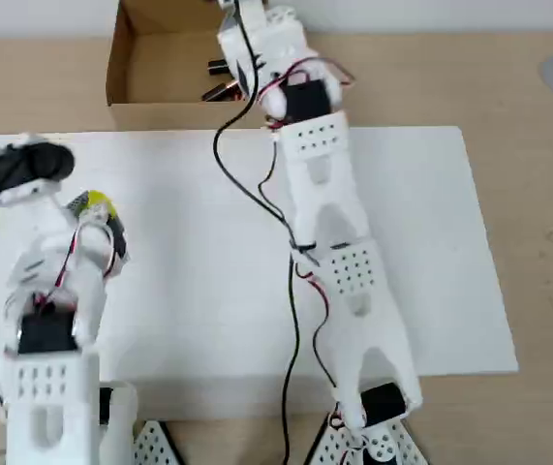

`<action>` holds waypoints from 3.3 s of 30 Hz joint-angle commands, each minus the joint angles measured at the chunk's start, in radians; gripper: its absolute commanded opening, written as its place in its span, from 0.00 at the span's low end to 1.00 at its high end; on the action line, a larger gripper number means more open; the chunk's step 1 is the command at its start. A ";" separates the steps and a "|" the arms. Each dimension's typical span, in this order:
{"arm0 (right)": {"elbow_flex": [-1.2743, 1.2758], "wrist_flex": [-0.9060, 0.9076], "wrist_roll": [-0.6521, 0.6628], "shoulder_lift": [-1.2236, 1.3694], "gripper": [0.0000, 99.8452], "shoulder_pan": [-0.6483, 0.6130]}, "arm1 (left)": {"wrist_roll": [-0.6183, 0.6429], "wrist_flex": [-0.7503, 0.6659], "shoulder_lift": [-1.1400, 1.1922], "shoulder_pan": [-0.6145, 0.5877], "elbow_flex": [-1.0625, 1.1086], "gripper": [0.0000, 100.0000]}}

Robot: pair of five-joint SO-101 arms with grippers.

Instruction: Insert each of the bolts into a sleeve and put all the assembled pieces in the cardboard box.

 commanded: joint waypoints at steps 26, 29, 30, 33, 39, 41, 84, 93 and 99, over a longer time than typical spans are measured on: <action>1.273 0.643 -0.152 -1.540 0.01 0.082 | -0.005 0.293 -0.595 0.003 0.253 0.01; 1.587 0.549 -0.161 -1.721 0.01 0.097 | -0.009 0.293 -0.595 0.003 0.298 0.01; 1.690 0.506 -0.161 -1.784 0.01 0.101 | -0.009 0.293 -0.595 0.003 0.311 0.01; 1.980 0.338 -0.160 -1.989 0.01 0.105 | -0.011 0.292 -0.595 0.002 0.324 0.01; 2.611 -0.035 -0.060 -2.437 0.01 0.116 | -0.011 0.285 -0.595 0.003 0.351 0.01; 2.737 -0.117 -0.005 -2.608 0.01 0.128 | -0.008 0.288 -0.595 0.003 0.351 0.01; 3.281 0.021 0.052 -2.928 0.01 0.259 | 0.094 0.540 -0.593 -0.307 0.486 0.01; 3.281 0.018 0.052 -2.928 0.01 0.259 | 0.094 0.540 -0.593 -0.307 0.486 0.01; 3.281 0.018 0.052 -2.928 0.01 0.259 | 0.094 0.540 -0.593 -0.307 0.486 0.01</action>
